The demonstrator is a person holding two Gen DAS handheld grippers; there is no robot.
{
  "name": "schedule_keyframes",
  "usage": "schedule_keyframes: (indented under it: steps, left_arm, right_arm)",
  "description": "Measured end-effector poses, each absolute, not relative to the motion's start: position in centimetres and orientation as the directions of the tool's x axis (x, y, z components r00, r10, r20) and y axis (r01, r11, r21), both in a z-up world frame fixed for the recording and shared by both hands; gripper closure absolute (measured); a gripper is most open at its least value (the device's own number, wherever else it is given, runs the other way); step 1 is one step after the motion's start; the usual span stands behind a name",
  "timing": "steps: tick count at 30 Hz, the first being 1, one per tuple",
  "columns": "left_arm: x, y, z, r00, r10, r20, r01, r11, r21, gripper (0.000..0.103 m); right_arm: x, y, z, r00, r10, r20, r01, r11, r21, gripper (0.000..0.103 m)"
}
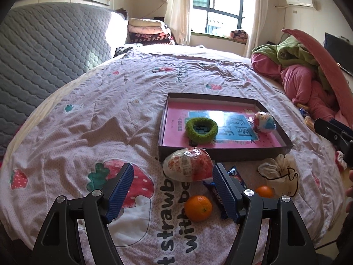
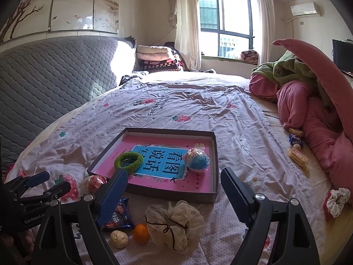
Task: Organize objects
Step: 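Withdraw both grippers from the tray back toward the loose items, then move left gripper to an orange while right gripper approaches white mesh bag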
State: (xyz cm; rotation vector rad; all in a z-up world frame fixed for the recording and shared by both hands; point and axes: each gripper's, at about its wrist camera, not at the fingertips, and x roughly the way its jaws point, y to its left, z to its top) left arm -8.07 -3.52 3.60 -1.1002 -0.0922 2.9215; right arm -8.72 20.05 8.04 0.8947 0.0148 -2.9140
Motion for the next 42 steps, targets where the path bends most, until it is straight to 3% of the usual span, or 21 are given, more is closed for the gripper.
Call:
schedule_keyframes:
  steps: [6, 14, 20, 27, 42]
  left_arm:
    - [-8.4, -3.1, 2.0, -0.722, 0.042, -0.69, -0.022, -0.999, -0.039, 0.028]
    - [-8.4, -2.6, 1.0, -0.676, 0.123, -0.727, -0.07, -0.992, -0.103, 0.028]
    - [-8.1, -1.9, 0.2, -0.664, 0.107, -0.74, -0.089, -0.994, -0.065, 0.028]
    - [-8.1, -1.5, -0.8, -0.638, 0.111, -0.762, -0.11, -0.993, -0.053, 0.028]
    - [-8.0, -1.7, -1.4, -0.624, 0.097, -0.776, -0.109, -0.993, -0.036, 0.028]
  right_arm:
    - [-8.9, 20.7, 6.6, -0.802, -0.079, -0.592, 0.096, -0.995, 0.003, 0.017]
    - [-8.8, 20.8, 4.9, -0.774, -0.082, -0.628, 0.111, -0.994, -0.007, 0.017]
    - [-8.5, 20.9, 3.2, -0.737, -0.13, -0.663, 0.149, -0.988, 0.028, 0.017]
    - [-8.3, 20.5, 1.7, -0.727, -0.074, -0.682, 0.157, -0.986, -0.06, 0.017]
    - [-7.4, 21.0, 0.8, -0.708, -0.084, -0.701, 0.191, -0.979, -0.075, 0.017]
